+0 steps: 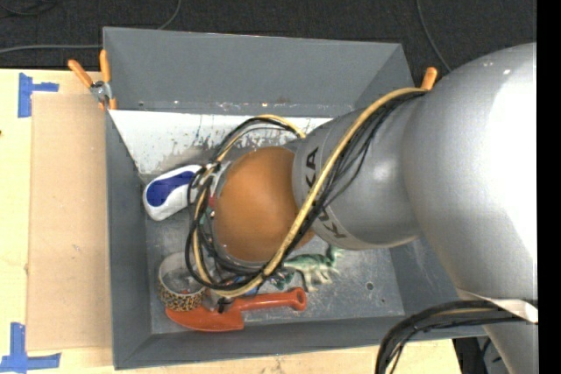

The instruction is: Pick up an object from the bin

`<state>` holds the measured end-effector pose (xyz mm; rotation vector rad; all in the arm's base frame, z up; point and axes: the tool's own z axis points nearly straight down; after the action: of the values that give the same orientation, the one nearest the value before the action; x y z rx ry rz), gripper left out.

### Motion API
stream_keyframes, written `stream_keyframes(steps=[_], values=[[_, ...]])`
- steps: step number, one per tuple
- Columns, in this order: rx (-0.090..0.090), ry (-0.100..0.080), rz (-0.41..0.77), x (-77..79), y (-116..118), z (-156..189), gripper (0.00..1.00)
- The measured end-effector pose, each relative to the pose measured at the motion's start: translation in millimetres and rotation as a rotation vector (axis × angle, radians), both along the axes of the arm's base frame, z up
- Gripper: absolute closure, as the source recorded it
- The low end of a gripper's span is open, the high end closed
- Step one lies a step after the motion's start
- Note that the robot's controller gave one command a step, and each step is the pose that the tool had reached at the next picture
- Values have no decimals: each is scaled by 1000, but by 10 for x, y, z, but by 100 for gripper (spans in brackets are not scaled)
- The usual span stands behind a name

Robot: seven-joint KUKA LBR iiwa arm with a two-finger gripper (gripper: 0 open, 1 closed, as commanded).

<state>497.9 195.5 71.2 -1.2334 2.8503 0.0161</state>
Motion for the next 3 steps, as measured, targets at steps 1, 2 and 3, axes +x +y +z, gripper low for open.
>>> stream_keyframes(steps=[1,2,3], values=[[1,-1,-2,3,2,3,0],[1,0,-3,3,0,2,0],[4,-1,-18,-1,-70,5,0]])
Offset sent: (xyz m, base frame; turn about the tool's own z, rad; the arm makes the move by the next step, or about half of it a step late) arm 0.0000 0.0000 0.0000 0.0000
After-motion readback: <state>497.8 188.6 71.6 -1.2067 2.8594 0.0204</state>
